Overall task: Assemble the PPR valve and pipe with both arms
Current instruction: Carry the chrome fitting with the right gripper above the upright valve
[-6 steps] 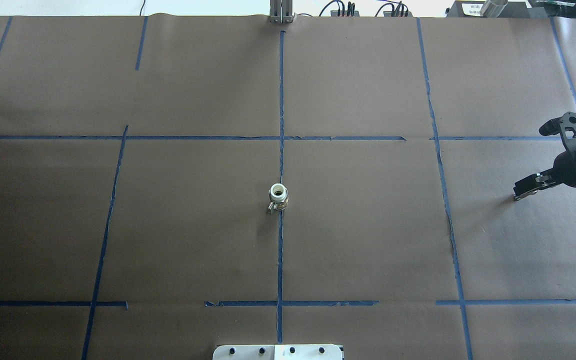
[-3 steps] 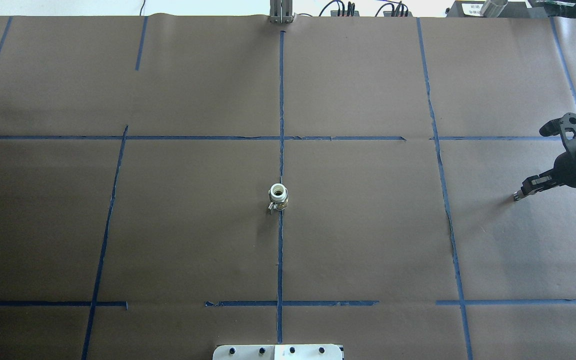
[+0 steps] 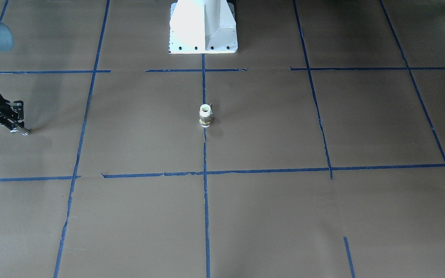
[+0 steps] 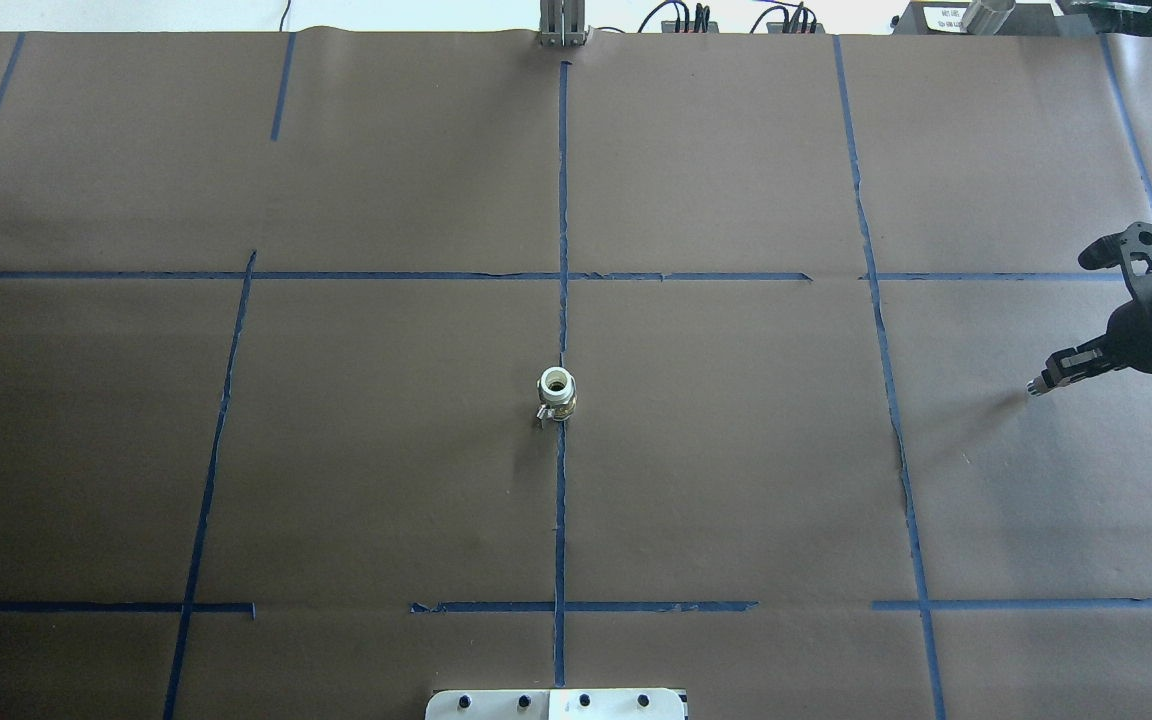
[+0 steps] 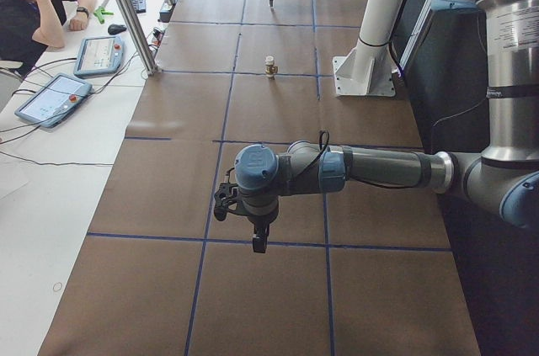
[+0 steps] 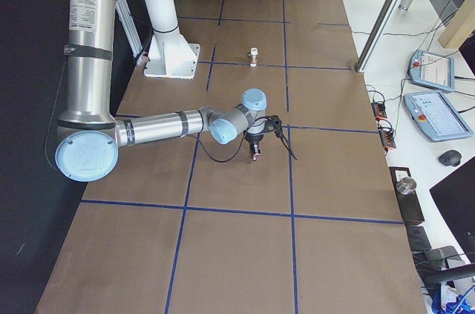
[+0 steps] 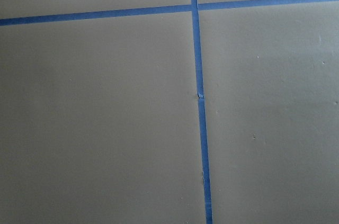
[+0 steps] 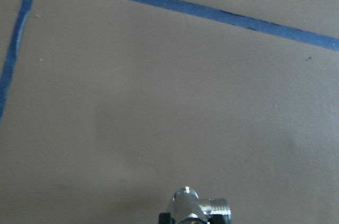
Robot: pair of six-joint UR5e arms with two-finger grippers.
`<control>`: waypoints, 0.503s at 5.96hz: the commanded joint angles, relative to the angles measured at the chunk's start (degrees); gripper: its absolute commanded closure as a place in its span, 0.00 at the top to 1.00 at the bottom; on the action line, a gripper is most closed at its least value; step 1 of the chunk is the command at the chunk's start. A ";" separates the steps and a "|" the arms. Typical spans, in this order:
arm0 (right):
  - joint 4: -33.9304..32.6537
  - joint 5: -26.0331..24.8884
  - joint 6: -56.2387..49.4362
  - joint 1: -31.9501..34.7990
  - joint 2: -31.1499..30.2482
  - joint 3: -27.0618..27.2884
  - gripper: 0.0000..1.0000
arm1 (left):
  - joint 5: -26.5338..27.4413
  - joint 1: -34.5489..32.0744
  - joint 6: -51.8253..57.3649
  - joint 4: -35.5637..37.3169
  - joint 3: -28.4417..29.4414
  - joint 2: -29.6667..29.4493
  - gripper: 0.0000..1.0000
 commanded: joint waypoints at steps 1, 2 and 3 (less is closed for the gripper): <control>-7.95 0.20 0.78 0.65 2.34 8.21 0.02 | 0.00 0.00 -0.06 0.00 0.00 0.00 1.00; -18.90 0.11 2.01 0.56 7.84 13.75 0.03 | 0.00 0.00 -0.15 0.00 0.08 0.00 1.00; -26.40 0.29 7.76 0.56 15.82 14.67 0.02 | 0.00 0.00 -0.15 0.00 0.08 0.00 1.00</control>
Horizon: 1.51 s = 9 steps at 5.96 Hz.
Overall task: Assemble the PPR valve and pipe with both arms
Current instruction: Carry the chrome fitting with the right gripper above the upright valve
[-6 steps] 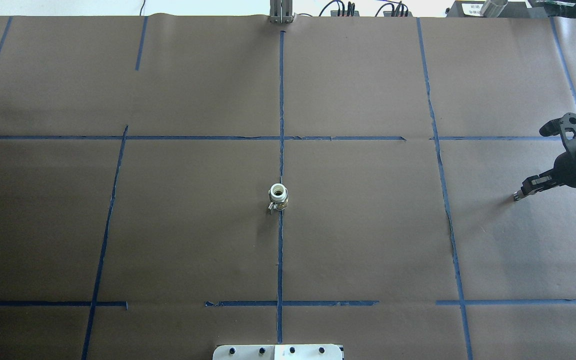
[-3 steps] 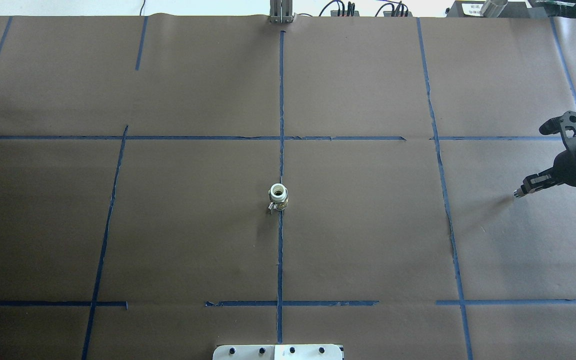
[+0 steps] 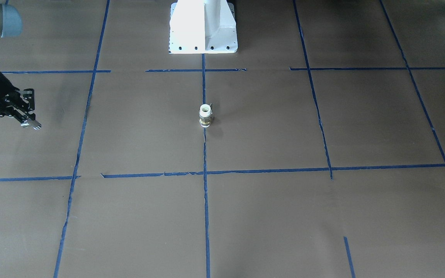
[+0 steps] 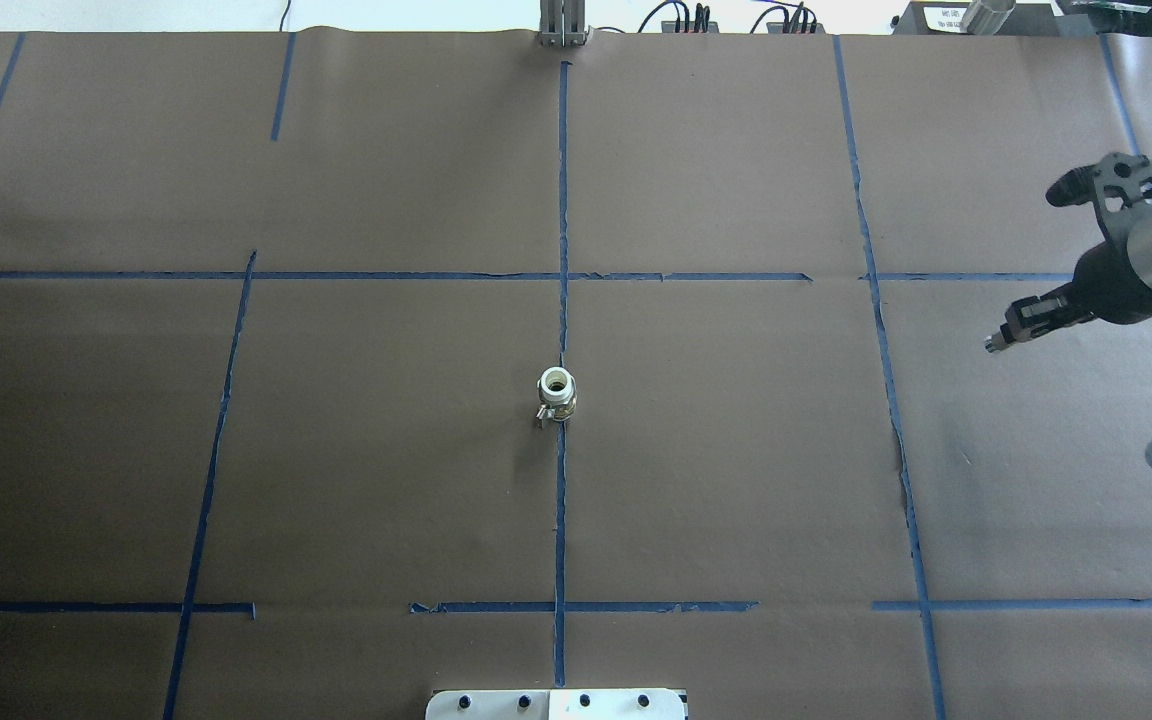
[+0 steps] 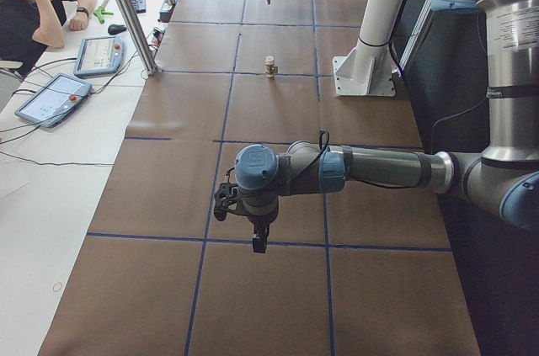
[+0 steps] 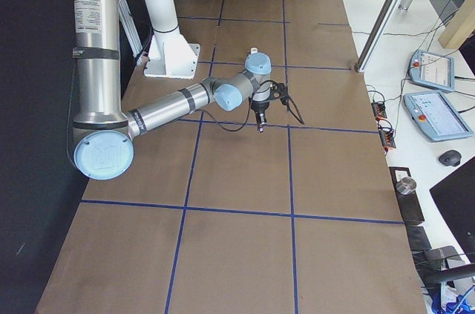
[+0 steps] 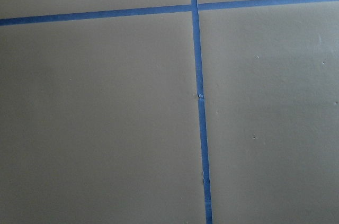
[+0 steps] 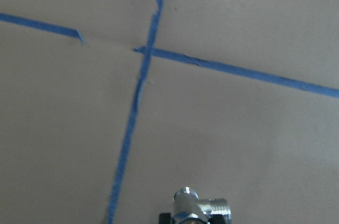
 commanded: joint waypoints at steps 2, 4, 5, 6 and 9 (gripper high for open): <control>-11.55 -0.86 21.27 -7.05 17.20 3.54 0.00 | 0.00 0.00 -0.02 0.00 -0.06 -0.08 1.00; -16.62 -7.24 34.31 -14.17 28.01 1.97 0.00 | 0.00 0.00 -0.02 0.00 -0.06 -0.17 1.00; -18.22 -8.33 34.89 -16.13 32.85 -1.61 0.00 | 0.00 0.00 -0.11 0.00 -0.15 -0.26 1.00; -19.45 -11.56 37.51 -18.49 37.25 -5.64 0.00 | 0.00 0.00 -0.72 0.00 -0.32 -0.44 1.00; -19.64 -14.91 45.77 -22.20 50.88 -20.76 0.00 | 0.00 0.00 -0.81 -0.09 -0.41 -0.61 1.00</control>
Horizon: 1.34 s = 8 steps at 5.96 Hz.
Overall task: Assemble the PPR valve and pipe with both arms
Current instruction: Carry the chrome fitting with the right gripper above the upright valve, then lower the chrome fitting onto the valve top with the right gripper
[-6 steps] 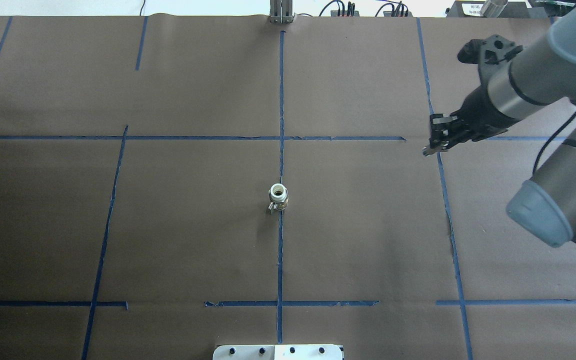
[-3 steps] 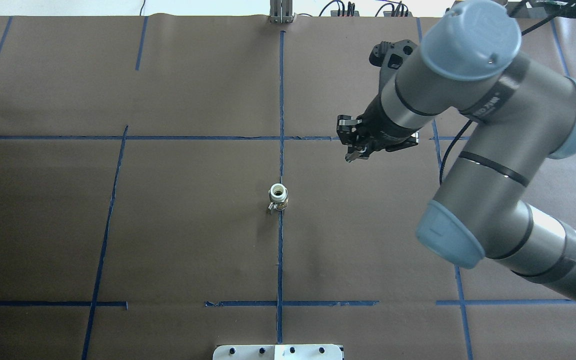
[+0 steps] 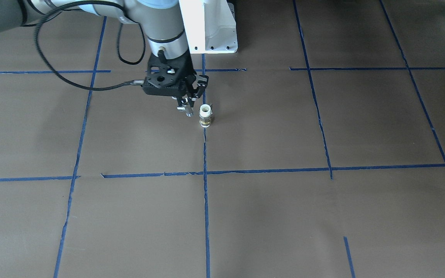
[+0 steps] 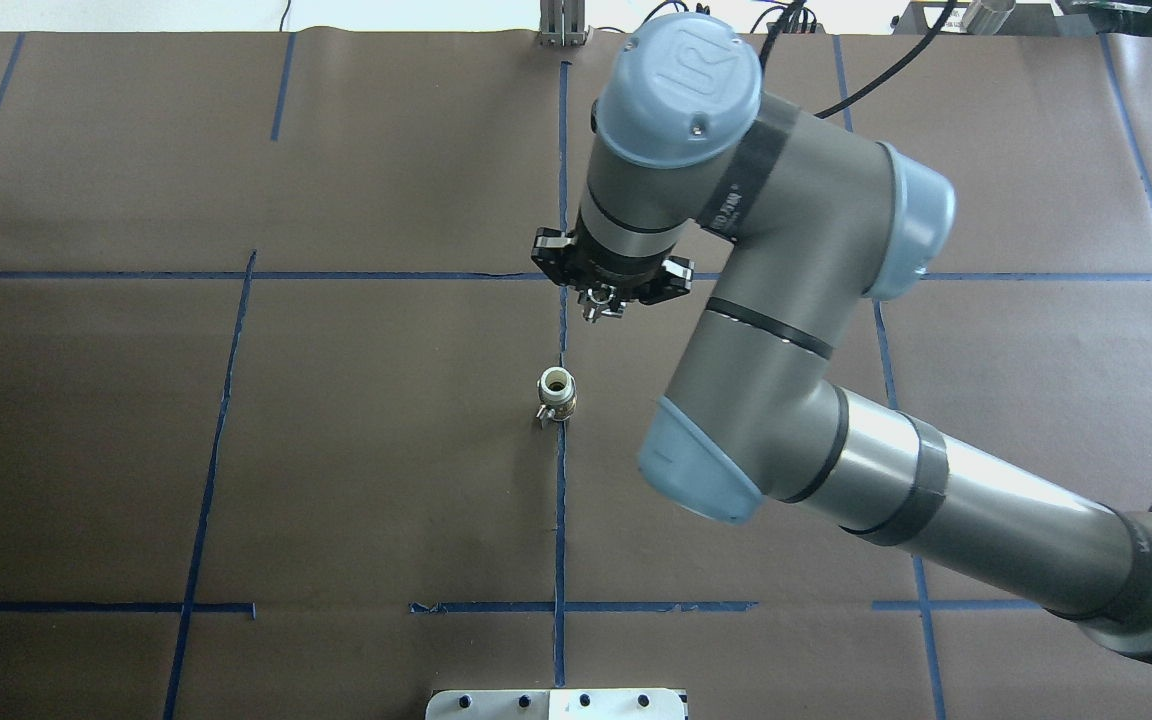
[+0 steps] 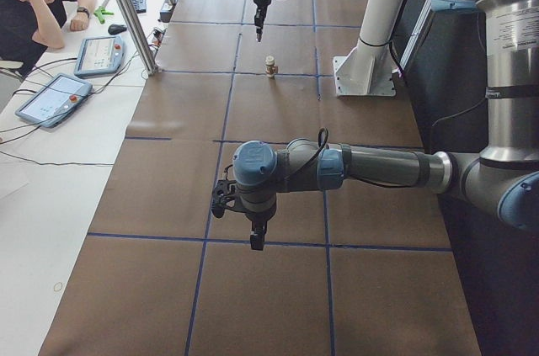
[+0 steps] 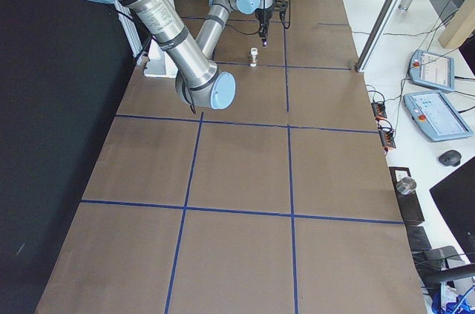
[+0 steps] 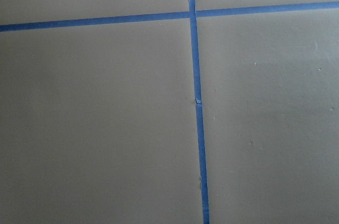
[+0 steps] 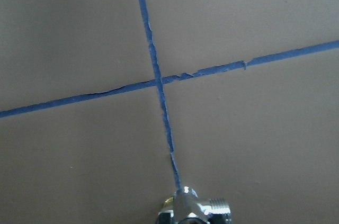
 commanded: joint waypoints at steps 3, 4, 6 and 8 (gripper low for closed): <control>-3.64 -2.21 3.86 -4.12 5.31 -7.23 0.00 | -0.06 0.00 -0.89 -0.06 0.31 -0.20 1.00; -5.48 -2.21 3.85 -4.47 5.48 -6.88 0.00 | -0.06 0.00 -0.90 -0.06 0.31 -0.20 1.00; -5.58 -2.21 3.85 -4.91 5.31 -6.88 0.00 | -0.06 0.00 -0.90 -0.06 0.31 -0.11 1.00; -5.76 -2.29 3.85 -5.61 4.87 -6.88 0.00 | -0.06 0.00 -0.90 -0.06 0.31 -0.11 1.00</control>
